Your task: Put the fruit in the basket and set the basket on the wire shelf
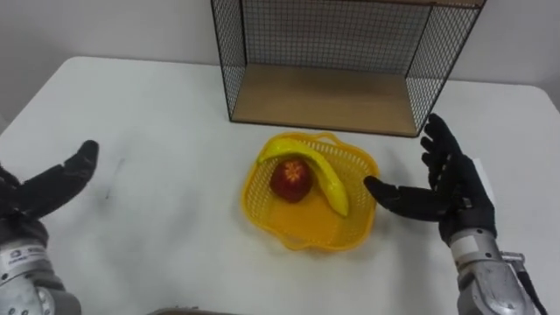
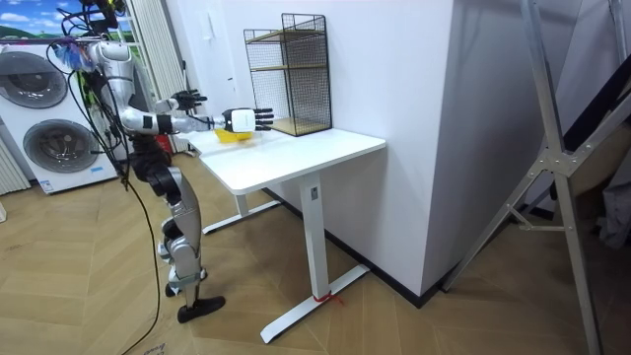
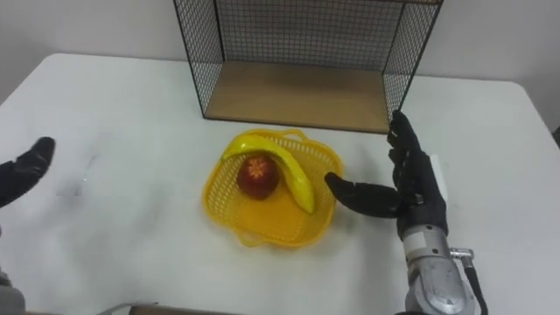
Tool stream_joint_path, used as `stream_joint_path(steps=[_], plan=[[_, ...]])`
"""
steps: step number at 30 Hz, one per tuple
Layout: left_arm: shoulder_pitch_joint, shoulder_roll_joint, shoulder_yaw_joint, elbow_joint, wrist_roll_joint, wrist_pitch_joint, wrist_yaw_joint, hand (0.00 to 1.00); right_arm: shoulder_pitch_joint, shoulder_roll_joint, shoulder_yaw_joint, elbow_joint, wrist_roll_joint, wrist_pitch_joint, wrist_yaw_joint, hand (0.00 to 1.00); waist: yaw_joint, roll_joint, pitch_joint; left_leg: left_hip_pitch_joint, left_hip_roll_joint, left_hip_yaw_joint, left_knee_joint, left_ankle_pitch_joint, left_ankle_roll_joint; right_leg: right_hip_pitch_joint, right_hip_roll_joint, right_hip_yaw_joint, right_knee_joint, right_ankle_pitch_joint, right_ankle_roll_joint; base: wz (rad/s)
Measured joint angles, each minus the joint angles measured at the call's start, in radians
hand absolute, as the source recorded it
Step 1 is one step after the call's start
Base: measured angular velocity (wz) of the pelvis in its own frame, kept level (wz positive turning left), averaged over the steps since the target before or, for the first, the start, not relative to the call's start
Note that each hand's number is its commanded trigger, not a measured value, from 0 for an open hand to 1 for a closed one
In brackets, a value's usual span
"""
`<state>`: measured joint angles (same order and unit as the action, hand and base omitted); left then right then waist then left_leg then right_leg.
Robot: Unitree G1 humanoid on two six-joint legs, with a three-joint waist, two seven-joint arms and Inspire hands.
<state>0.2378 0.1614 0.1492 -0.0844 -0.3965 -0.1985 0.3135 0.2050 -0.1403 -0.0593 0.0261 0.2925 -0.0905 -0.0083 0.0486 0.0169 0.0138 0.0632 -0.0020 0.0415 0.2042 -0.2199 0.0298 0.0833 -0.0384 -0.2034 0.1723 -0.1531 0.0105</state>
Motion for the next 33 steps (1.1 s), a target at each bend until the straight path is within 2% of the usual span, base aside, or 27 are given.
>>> stream_joint_path(steps=[5, 10, 11, 12, 16, 19, 24, 28, 33], plan=[[-0.006, -0.005, -0.053, 0.021, -0.110, 0.002, -0.106, 0.00, -0.001, 0.018, 0.018, 0.001, 0.124, -0.006, 0.012, 0.00, -0.021, 0.006, 0.0013, 0.000, 0.006, 0.010, 0.002, 0.000, 0.000, -0.004, 0.003, 0.008, -0.001, 0.000, 0.000, -0.06], [-0.006, -0.020, -0.096, 0.070, -0.123, 0.005, -0.195, 0.00, -0.001, 0.018, 0.047, 0.013, 0.142, -0.009, 0.020, 0.00, -0.041, 0.027, -0.0101, -0.004, 0.006, 0.022, 0.001, 0.000, -0.001, -0.016, 0.004, 0.015, 0.002, 0.001, -0.001, -0.05], [-0.006, -0.022, -0.099, 0.077, -0.123, 0.006, -0.200, 0.00, -0.001, 0.018, 0.049, 0.017, 0.142, -0.010, 0.022, 0.00, -0.040, 0.028, -0.0103, -0.003, 0.007, 0.026, 0.001, 0.000, -0.001, -0.016, 0.004, 0.016, 0.002, 0.001, -0.001, -0.08], [-0.006, -0.025, -0.102, 0.089, -0.123, 0.006, -0.210, 0.00, -0.005, 0.017, 0.057, 0.036, 0.143, -0.021, 0.027, 0.00, -0.042, 0.028, -0.0102, -0.001, 0.008, 0.029, 0.001, 0.000, -0.001, -0.016, 0.005, 0.018, 0.003, 0.001, -0.001, -0.07], [-0.007, -0.036, -0.123, 0.127, -0.123, 0.009, -0.241, 0.00, -0.006, 0.019, 0.077, 0.064, 0.143, -0.022, 0.045, 0.00, -0.045, 0.025, -0.0076, 0.001, 0.008, 0.037, 0.002, 0.000, -0.001, -0.019, 0.005, 0.024, 0.011, 0.001, -0.001, -0.05], [-0.010, -0.035, -0.128, 0.151, -0.122, 0.009, -0.259, 0.00, -0.008, 0.019, 0.081, 0.073, 0.145, -0.023, 0.067, 0.00, -0.045, 0.017, -0.0027, -0.002, 0.010, 0.037, 0.000, 0.000, -0.001, -0.025, 0.004, 0.025, 0.016, 0.001, -0.002, 0.00], [-0.011, -0.036, -0.159, 0.191, -0.123, 0.011, -0.278, 0.00, -0.008, 0.026, 0.090, 0.082, 0.171, -0.023, 0.077, 0.00, -0.048, 0.010, 0.0007, -0.010, 0.010, 0.041, 0.001, 0.000, -0.001, -0.034, 0.006, 0.030, 0.018, 0.003, -0.005, -0.01], [-0.011, -0.044, -0.194, 0.191, -0.123, 0.021, -0.288, 0.00, -0.009, 0.039, 0.107, 0.082, 0.180, -0.023, 0.084, 0.00, -0.047, 0.008, 0.0003, -0.013, 0.010, 0.046, 0.002, 0.000, -0.001, -0.040, 0.007, 0.036, 0.017, 0.003, -0.005, -0.03], [-0.017, -0.054, -0.198, 0.191, -0.124, 0.038, -0.300, 0.00, -0.012, 0.040, 0.120, 0.085, 0.182, -0.023, 0.099, 0.00, -0.048, 0.008, 0.0001, -0.019, 0.010, 0.046, 0.004, 0.000, -0.001, -0.048, 0.007, 0.040, 0.017, 0.003, -0.005, -0.01]])
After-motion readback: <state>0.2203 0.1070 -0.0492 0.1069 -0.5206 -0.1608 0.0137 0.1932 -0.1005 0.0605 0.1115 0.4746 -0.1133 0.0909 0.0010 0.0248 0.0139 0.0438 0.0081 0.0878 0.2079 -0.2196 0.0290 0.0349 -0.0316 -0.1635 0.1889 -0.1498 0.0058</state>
